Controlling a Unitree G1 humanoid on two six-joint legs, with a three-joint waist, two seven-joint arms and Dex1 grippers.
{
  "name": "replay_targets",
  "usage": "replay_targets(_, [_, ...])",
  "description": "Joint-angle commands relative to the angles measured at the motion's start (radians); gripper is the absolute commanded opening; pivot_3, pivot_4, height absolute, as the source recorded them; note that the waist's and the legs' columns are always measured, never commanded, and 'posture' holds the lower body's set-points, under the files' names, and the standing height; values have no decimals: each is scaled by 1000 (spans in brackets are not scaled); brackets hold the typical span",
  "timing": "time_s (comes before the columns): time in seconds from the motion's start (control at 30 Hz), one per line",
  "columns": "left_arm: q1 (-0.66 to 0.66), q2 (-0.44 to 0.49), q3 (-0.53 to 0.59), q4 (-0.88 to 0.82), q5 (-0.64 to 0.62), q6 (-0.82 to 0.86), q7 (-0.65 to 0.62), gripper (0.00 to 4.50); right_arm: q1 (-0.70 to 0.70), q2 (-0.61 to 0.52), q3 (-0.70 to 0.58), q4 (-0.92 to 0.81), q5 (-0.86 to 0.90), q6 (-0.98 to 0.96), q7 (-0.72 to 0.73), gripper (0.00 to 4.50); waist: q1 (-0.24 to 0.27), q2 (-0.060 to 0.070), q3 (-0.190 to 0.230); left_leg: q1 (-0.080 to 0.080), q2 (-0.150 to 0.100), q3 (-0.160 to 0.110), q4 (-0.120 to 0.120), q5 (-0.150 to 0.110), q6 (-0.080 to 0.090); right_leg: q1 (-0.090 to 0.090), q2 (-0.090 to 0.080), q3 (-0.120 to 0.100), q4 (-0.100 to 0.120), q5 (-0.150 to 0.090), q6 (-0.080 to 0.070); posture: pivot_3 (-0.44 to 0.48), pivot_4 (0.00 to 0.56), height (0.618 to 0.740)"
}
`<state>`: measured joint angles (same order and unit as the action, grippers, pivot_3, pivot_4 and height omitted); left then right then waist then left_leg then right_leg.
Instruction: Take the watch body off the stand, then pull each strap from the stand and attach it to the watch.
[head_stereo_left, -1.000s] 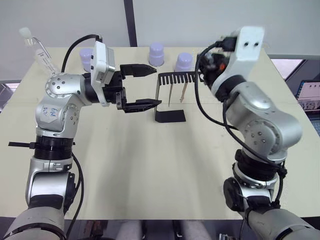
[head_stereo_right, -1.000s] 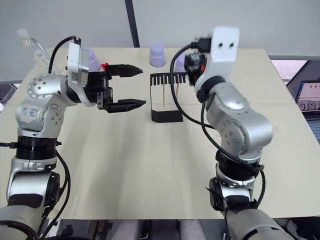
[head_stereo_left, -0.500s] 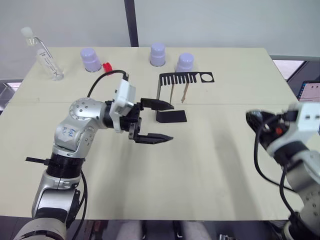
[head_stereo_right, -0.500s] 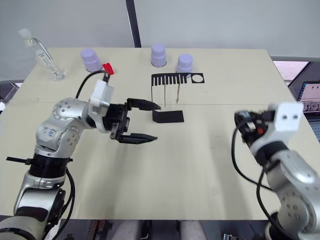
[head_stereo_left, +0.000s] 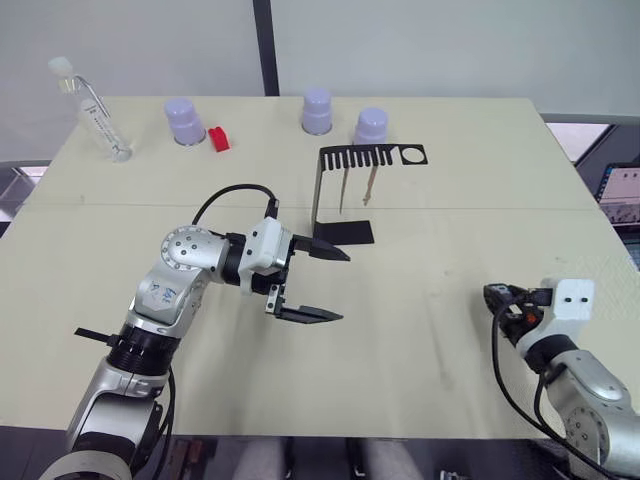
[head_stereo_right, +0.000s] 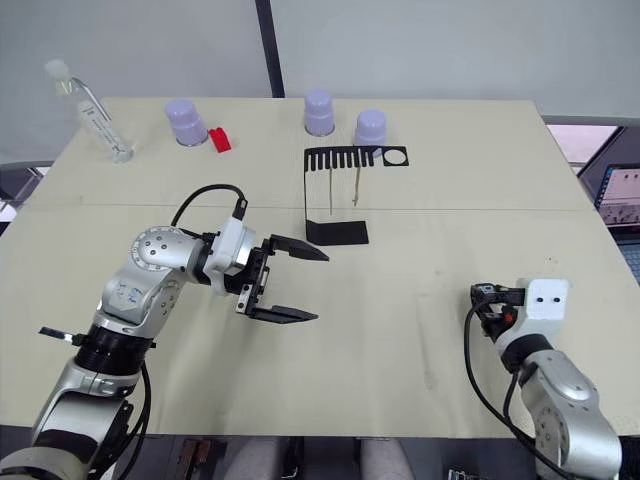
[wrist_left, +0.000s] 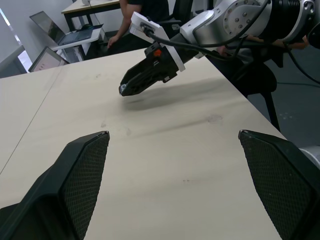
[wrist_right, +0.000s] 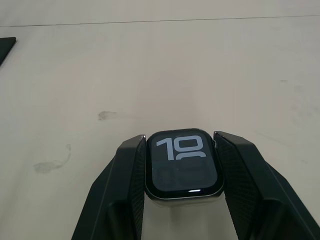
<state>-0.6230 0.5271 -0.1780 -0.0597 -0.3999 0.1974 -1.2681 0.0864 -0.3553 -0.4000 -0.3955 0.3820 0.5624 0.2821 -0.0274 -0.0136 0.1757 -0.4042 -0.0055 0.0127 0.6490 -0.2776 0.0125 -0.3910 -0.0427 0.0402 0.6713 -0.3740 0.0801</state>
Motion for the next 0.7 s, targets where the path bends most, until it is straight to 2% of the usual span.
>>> replay_targets(0.03, [-13, -1, 9, -7, -6, 0, 1, 4500, -11, -8, 15, 45, -20, -84, 30, 1603, 0, 0, 0, 0, 0, 0, 0, 0, 0, 0, 0, 0, 0, 0, 0, 0, 150, 740])
replay_targets(0.43, [-28, 7, 32, 28, 16, 7, 29, 4500, 4, 8, 49, 106, 10, -95, 40, 1603, 0, 0, 0, 0, 0, 0, 0, 0, 0, 0, 0, 0, 2, 0, 0, 0, 150, 740])
replay_targets(0.7, [-53, 17, 38, 63, 27, -14, 28, 4500, 20, -21, 56, 133, -2, -118, 73, 1603, 0, 0, 0, 0, 0, 0, 0, 0, 0, 0, 0, -1, 3, 0, 0, 0, 150, 740])
